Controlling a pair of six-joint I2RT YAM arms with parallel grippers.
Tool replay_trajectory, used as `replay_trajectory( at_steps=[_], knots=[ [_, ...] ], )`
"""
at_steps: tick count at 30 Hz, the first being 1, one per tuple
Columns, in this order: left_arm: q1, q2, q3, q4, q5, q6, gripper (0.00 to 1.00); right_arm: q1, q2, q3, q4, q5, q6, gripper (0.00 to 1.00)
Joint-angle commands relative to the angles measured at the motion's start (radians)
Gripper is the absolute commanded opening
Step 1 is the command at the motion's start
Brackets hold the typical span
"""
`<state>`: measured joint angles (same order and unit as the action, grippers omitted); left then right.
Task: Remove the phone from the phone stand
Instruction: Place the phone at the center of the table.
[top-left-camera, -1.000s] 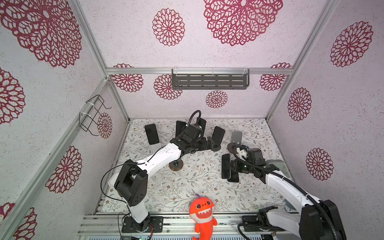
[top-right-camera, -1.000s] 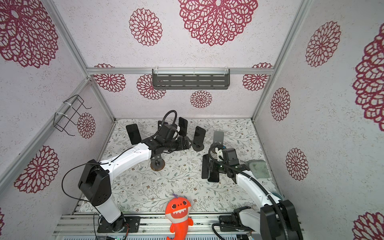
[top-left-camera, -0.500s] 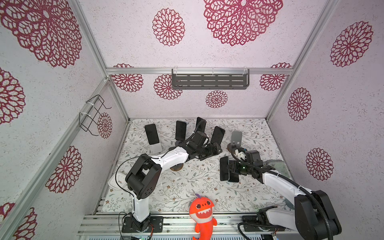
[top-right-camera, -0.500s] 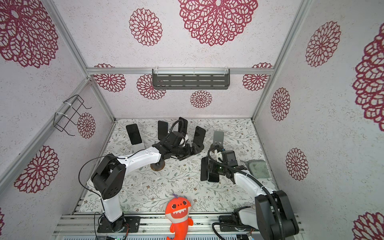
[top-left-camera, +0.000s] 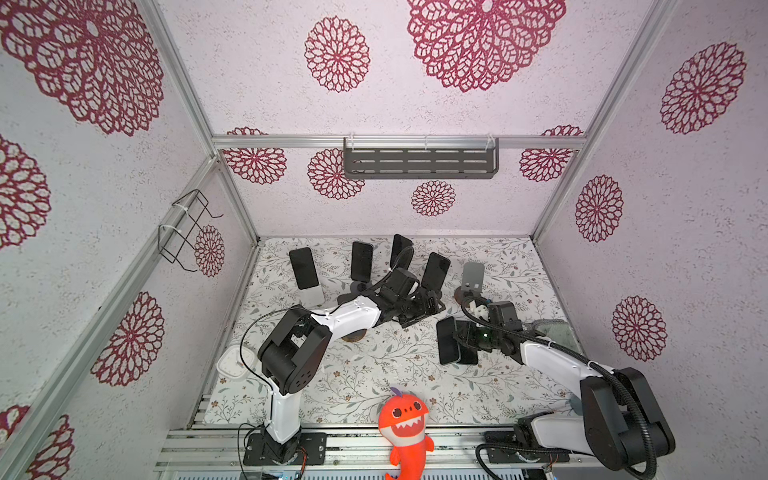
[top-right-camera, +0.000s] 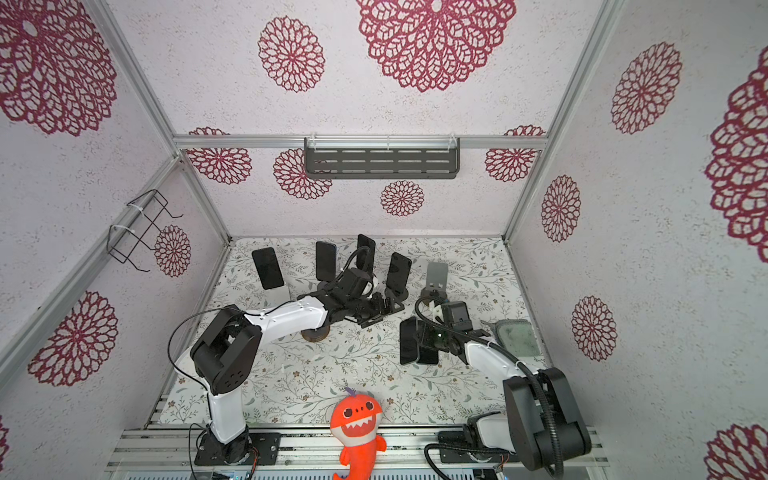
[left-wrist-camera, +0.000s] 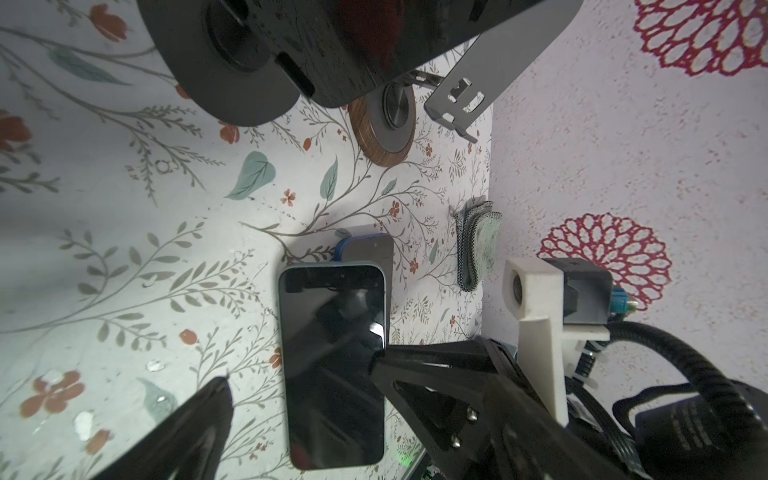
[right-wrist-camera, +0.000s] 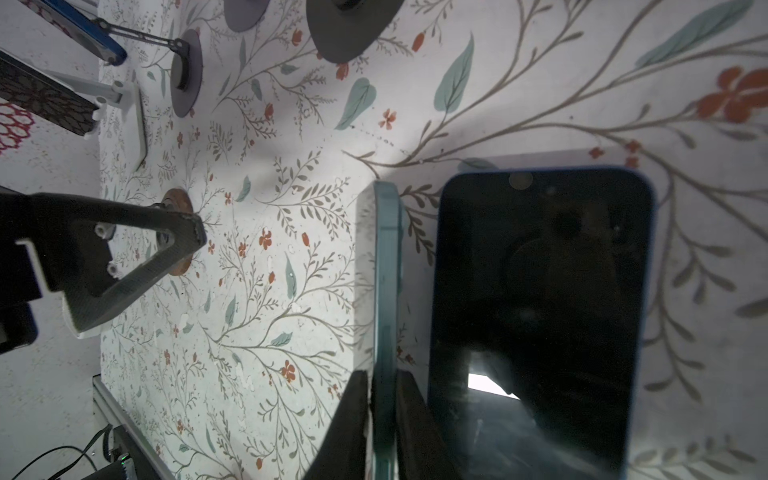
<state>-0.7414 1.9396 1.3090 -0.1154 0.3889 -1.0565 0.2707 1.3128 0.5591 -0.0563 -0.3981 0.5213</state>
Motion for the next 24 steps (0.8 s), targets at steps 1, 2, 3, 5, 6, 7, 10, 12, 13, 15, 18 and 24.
replay_trajectory(
  at_steps=[1, 2, 3, 5, 6, 7, 10, 12, 13, 15, 18, 24],
  knots=[
    [-0.012, 0.014, -0.005, 0.031, 0.002, -0.024, 0.98, -0.002, -0.003, -0.013, 0.023, 0.007, 0.025, 0.19],
    [-0.013, 0.014, -0.005, 0.031, 0.002, -0.025, 0.98, -0.002, -0.003, -0.013, 0.026, 0.008, 0.027, 0.2],
    [-0.012, 0.014, -0.005, 0.031, 0.001, -0.026, 0.98, -0.002, -0.001, -0.014, 0.03, 0.009, 0.027, 0.2],
    [-0.012, 0.053, -0.005, 0.031, 0.002, -0.026, 0.98, -0.001, 0.006, -0.018, 0.043, 0.008, 0.038, 0.2],
    [-0.012, 0.053, -0.006, 0.03, 0.0, -0.026, 0.98, -0.001, 0.008, -0.021, 0.049, 0.005, 0.044, 0.19],
    [-0.013, 0.055, -0.004, 0.029, -0.001, -0.026, 0.98, 0.002, 0.008, -0.025, 0.056, 0.005, 0.051, 0.19],
    [-0.013, 0.052, -0.004, 0.016, -0.011, -0.025, 0.98, 0.006, -0.021, -0.03, 0.052, 0.027, 0.062, 0.19],
    [-0.012, 0.053, -0.009, 0.016, -0.015, -0.028, 0.98, 0.006, -0.059, -0.022, 0.018, 0.062, 0.058, 0.19],
    [-0.013, 0.057, -0.011, 0.017, -0.013, -0.029, 0.98, 0.004, -0.077, -0.009, -0.022, 0.108, 0.054, 0.19],
    [-0.014, 0.065, -0.011, 0.023, -0.009, -0.034, 0.98, 0.0, -0.104, 0.02, -0.122, 0.218, 0.053, 0.22],
    [-0.019, 0.077, -0.003, 0.025, -0.007, -0.035, 0.98, -0.004, -0.137, 0.044, -0.219, 0.357, 0.063, 0.23],
    [-0.029, 0.103, 0.007, 0.026, -0.007, -0.039, 0.98, -0.016, -0.079, 0.065, -0.231, 0.414, 0.037, 0.22]
  ],
)
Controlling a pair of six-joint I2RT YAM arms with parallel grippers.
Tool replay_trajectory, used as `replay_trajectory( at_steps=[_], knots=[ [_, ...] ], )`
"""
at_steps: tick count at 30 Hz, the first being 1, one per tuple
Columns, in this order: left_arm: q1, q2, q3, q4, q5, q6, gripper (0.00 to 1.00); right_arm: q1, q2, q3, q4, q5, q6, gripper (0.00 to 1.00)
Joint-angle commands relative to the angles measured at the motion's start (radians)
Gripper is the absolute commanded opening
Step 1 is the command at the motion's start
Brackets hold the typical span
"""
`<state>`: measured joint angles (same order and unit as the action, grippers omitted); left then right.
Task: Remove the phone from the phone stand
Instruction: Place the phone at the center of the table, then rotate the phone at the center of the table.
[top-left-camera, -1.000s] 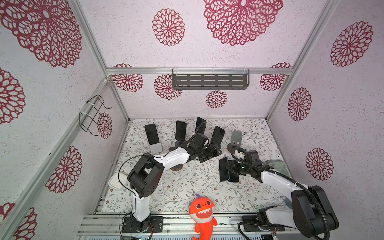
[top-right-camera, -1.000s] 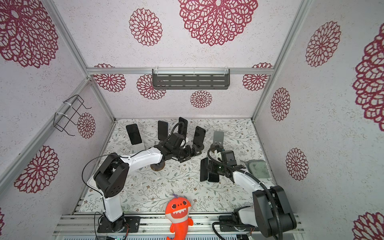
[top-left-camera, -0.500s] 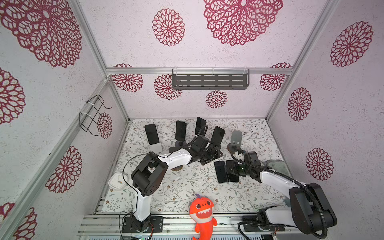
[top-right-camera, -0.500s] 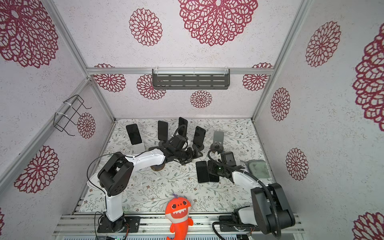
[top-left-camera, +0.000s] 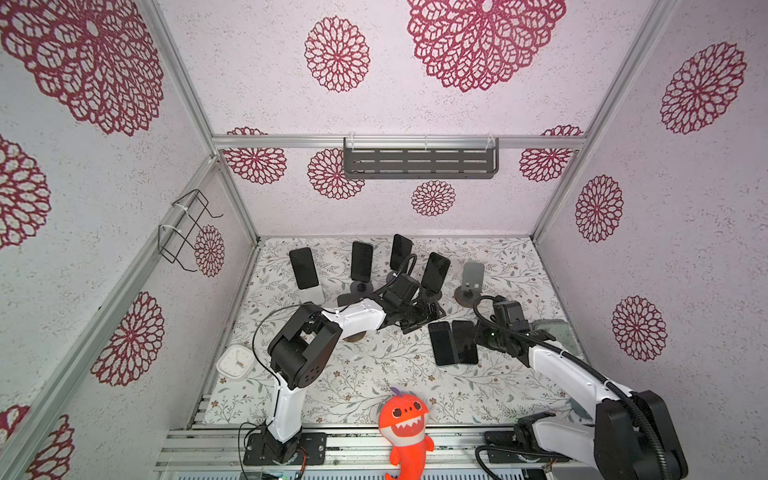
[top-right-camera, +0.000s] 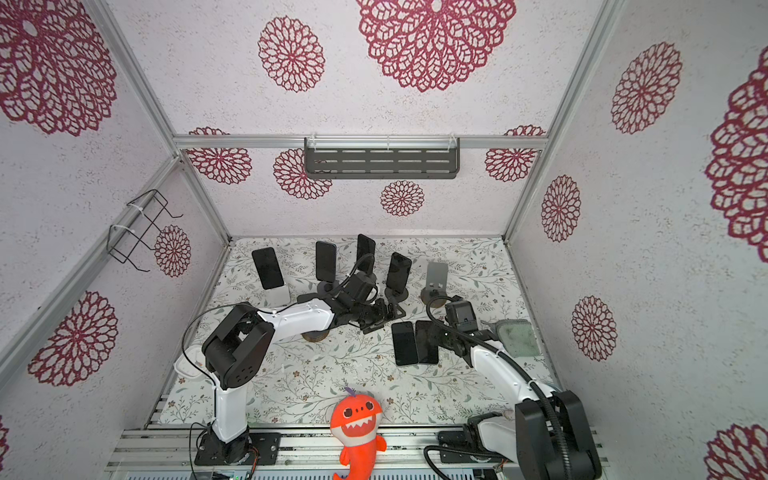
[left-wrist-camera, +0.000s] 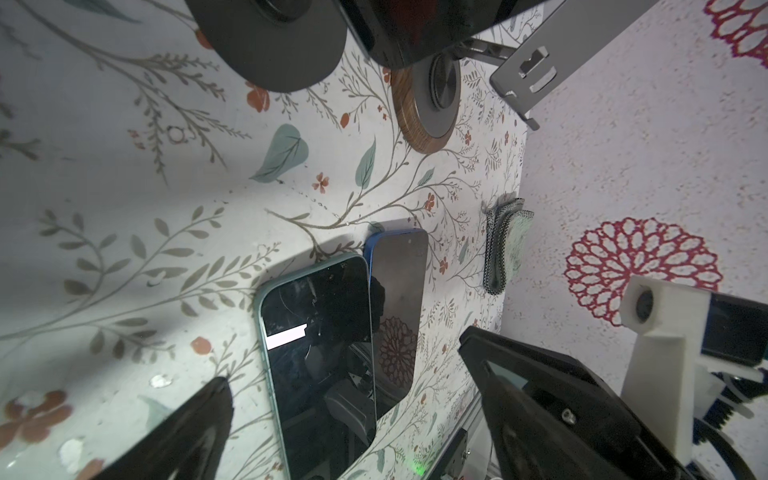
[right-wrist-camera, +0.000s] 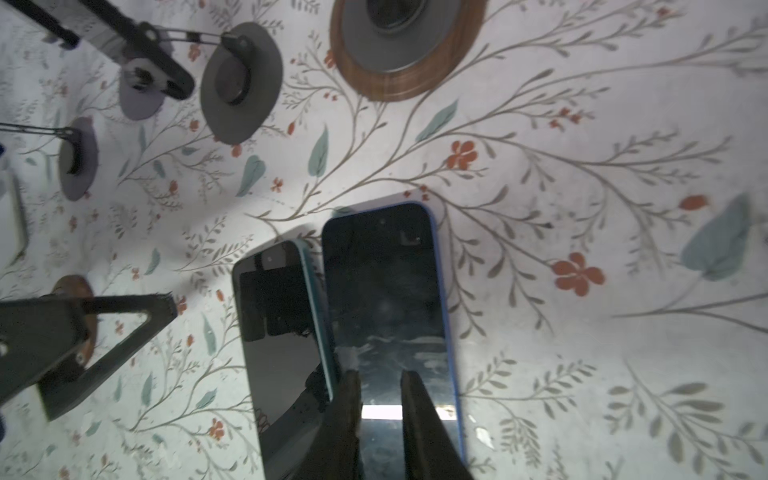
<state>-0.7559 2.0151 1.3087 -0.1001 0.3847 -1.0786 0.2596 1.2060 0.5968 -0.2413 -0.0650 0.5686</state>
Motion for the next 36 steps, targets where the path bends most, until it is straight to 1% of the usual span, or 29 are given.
replay_trajectory(
  at_steps=[1, 2, 3, 5, 6, 7, 9, 12, 15, 21, 26, 29, 32, 34, 36],
  knots=[
    [-0.013, 0.029, 0.008, 0.011, -0.004, -0.018, 0.98, -0.005, 0.04, 0.031, -0.033, 0.082, -0.015, 0.22],
    [-0.016, 0.03, 0.008, 0.011, -0.006, -0.017, 0.98, -0.006, 0.053, 0.036, -0.023, 0.081, -0.02, 0.24],
    [-0.016, 0.032, 0.009, 0.011, -0.009, -0.018, 0.98, -0.008, 0.068, 0.042, -0.016, 0.085, -0.026, 0.28],
    [-0.019, 0.038, 0.018, 0.01, -0.01, -0.016, 0.98, -0.011, 0.097, 0.055, 0.003, 0.075, -0.042, 0.4],
    [-0.019, 0.045, 0.023, 0.01, -0.009, -0.016, 0.98, -0.011, 0.116, 0.062, 0.014, 0.065, -0.05, 0.44],
    [-0.022, 0.05, 0.028, 0.01, -0.01, -0.016, 0.98, -0.013, 0.135, 0.069, 0.024, 0.054, -0.059, 0.46],
    [-0.024, 0.056, 0.032, 0.011, -0.016, -0.018, 0.98, -0.013, 0.17, 0.082, 0.038, 0.035, -0.074, 0.46],
    [-0.026, 0.062, 0.033, 0.018, -0.026, -0.027, 0.98, -0.013, 0.222, 0.103, 0.054, 0.005, -0.097, 0.4],
    [-0.026, 0.062, 0.037, 0.02, -0.038, -0.032, 0.98, -0.013, 0.262, 0.131, 0.057, -0.017, -0.123, 0.38],
    [-0.025, 0.064, 0.047, 0.025, -0.05, -0.036, 0.98, -0.011, 0.338, 0.193, 0.048, -0.068, -0.185, 0.38],
    [-0.025, 0.073, 0.052, 0.025, -0.054, -0.037, 0.98, -0.01, 0.366, 0.23, 0.032, -0.094, -0.229, 0.38],
    [-0.025, 0.075, 0.055, 0.025, -0.06, -0.041, 0.98, -0.009, 0.312, 0.222, 0.01, -0.065, -0.216, 0.39],
    [-0.021, 0.067, 0.052, 0.026, -0.07, -0.041, 0.98, -0.003, 0.21, 0.19, -0.014, -0.105, -0.18, 0.39],
    [-0.009, 0.05, 0.04, 0.029, -0.075, -0.043, 0.98, 0.033, 0.15, 0.169, -0.036, -0.135, -0.15, 0.38],
    [0.005, 0.025, 0.013, 0.042, -0.076, -0.051, 0.98, 0.087, 0.123, 0.153, -0.059, -0.148, -0.126, 0.37]
  ],
)
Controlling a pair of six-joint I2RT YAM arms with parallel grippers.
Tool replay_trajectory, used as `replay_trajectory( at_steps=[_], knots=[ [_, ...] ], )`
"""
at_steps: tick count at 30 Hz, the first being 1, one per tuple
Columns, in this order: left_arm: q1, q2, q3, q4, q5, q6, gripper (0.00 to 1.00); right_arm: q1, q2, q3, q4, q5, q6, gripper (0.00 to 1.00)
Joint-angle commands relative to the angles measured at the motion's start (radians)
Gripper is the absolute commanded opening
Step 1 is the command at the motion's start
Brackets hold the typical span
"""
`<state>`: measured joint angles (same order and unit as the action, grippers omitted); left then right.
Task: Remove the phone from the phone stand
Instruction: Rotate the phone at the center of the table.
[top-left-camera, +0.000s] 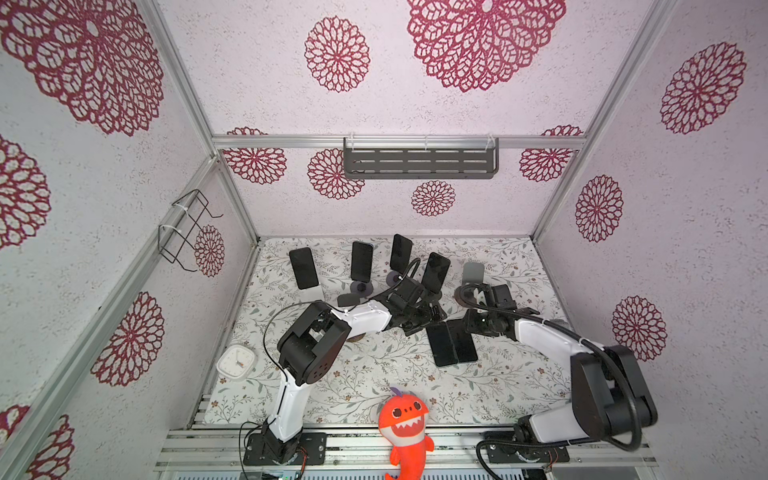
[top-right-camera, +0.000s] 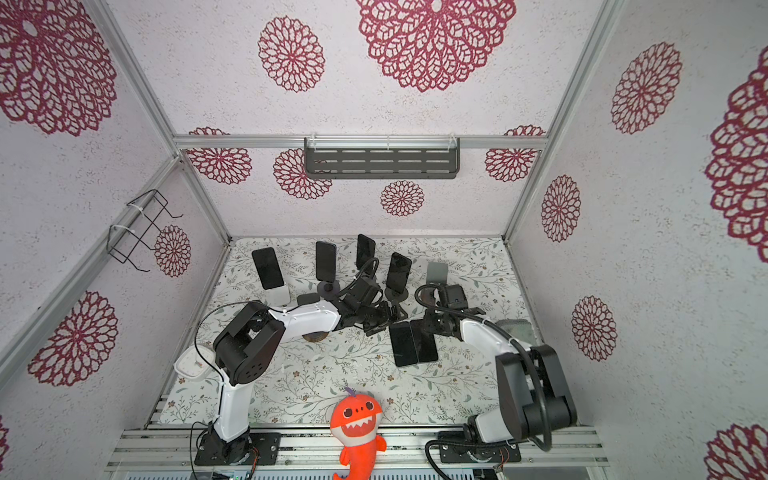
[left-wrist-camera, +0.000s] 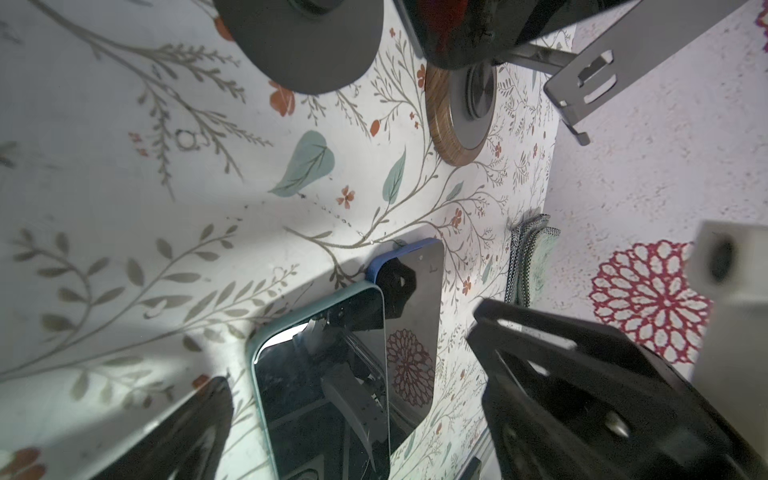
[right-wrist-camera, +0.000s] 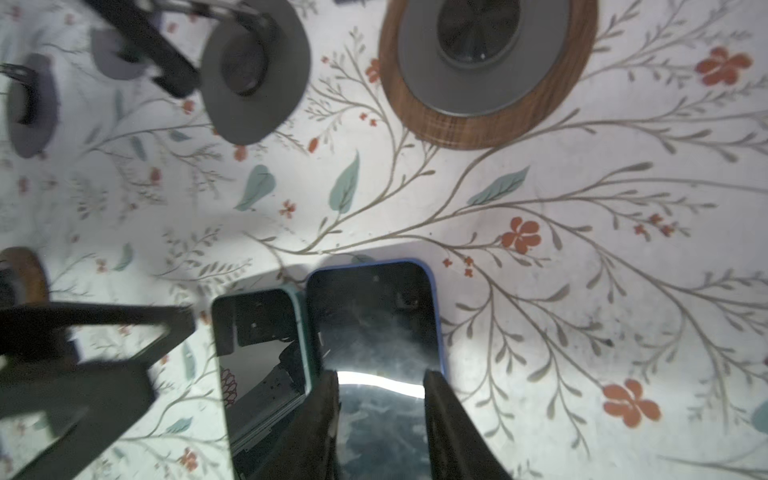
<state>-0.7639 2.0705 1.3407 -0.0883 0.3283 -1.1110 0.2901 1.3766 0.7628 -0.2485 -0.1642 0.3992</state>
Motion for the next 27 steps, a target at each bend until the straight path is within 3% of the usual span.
replay_trajectory(
  at_steps=[1, 7, 15, 27],
  knots=[
    [0.018, -0.047, -0.036, 0.037, -0.023, -0.021, 0.98, 0.085, -0.057, -0.025, -0.059, -0.05, 0.057, 0.37],
    [0.006, -0.089, -0.101, 0.067, -0.012, -0.055, 0.98, 0.169, -0.083, -0.107, -0.004, -0.071, 0.146, 0.37],
    [-0.015, -0.091, -0.153, 0.145, -0.007, -0.118, 0.98, 0.189, -0.078, -0.188, 0.049, -0.037, 0.196, 0.38],
    [-0.023, -0.066, -0.121, 0.121, -0.003, -0.115, 0.98, 0.21, -0.102, -0.221, 0.129, -0.054, 0.269, 0.36]
  ],
)
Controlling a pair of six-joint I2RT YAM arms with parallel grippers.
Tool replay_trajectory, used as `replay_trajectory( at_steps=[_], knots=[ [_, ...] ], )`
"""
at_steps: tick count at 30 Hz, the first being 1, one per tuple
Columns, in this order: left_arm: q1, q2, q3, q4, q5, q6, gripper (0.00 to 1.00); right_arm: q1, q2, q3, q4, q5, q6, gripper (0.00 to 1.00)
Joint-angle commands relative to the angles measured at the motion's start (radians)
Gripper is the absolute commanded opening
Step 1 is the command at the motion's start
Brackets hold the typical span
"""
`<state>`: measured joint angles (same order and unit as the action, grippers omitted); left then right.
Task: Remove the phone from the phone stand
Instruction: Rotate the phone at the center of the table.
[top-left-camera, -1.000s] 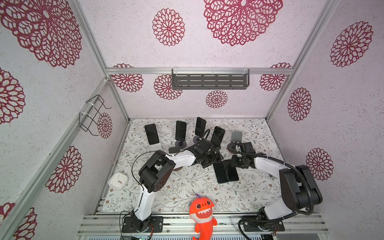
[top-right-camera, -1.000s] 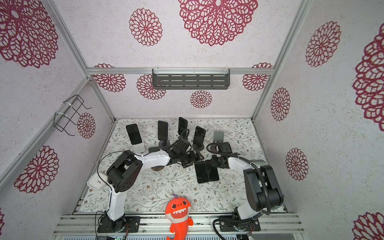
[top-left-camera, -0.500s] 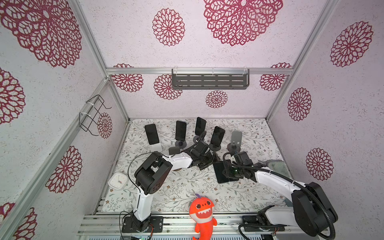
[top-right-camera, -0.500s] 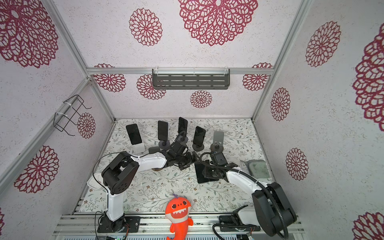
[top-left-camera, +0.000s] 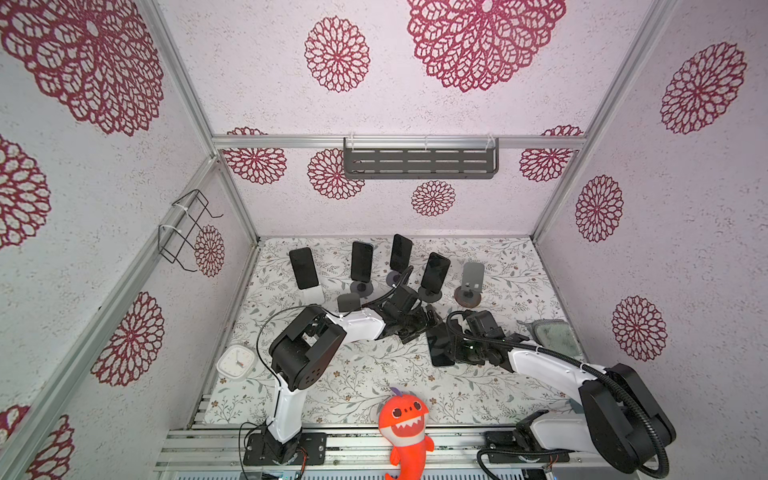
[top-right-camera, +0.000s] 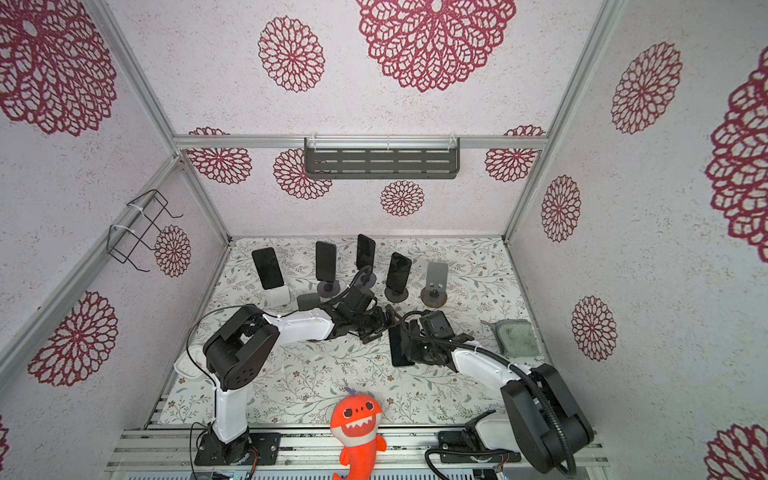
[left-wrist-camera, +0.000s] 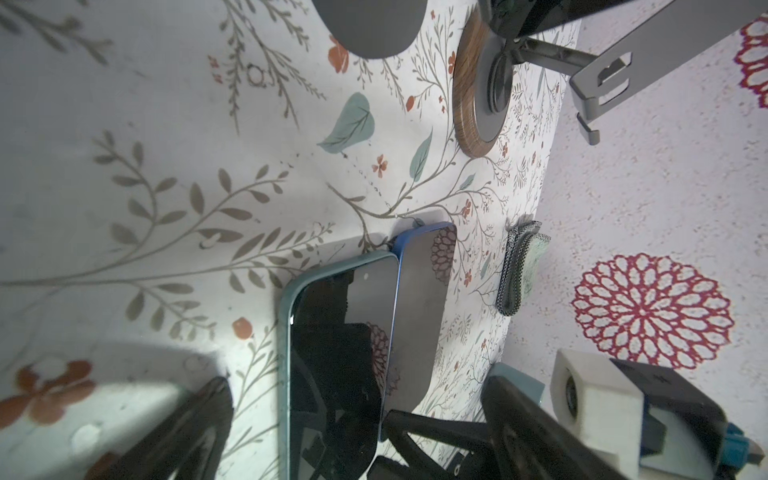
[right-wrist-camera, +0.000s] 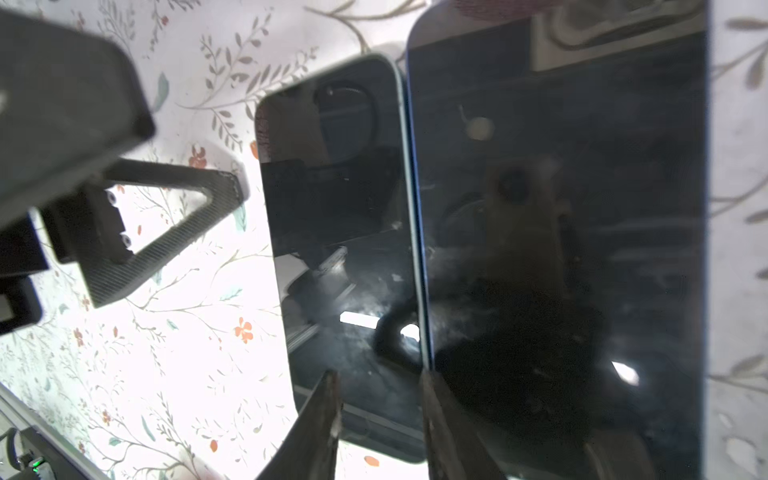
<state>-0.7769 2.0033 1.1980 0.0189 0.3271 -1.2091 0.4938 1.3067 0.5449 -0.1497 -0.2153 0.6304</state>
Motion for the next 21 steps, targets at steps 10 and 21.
replay_trajectory(
  at_steps=[10, 21],
  knots=[
    [-0.015, 0.035, 0.076, 0.014, 0.019, -0.018, 0.98, -0.042, -0.134, 0.046, -0.142, 0.108, -0.011, 0.37],
    [-0.01, 0.038, 0.125, -0.017, 0.01, 0.008, 0.98, -0.153, -0.242, 0.056, -0.225, 0.113, -0.058, 0.39]
  ],
)
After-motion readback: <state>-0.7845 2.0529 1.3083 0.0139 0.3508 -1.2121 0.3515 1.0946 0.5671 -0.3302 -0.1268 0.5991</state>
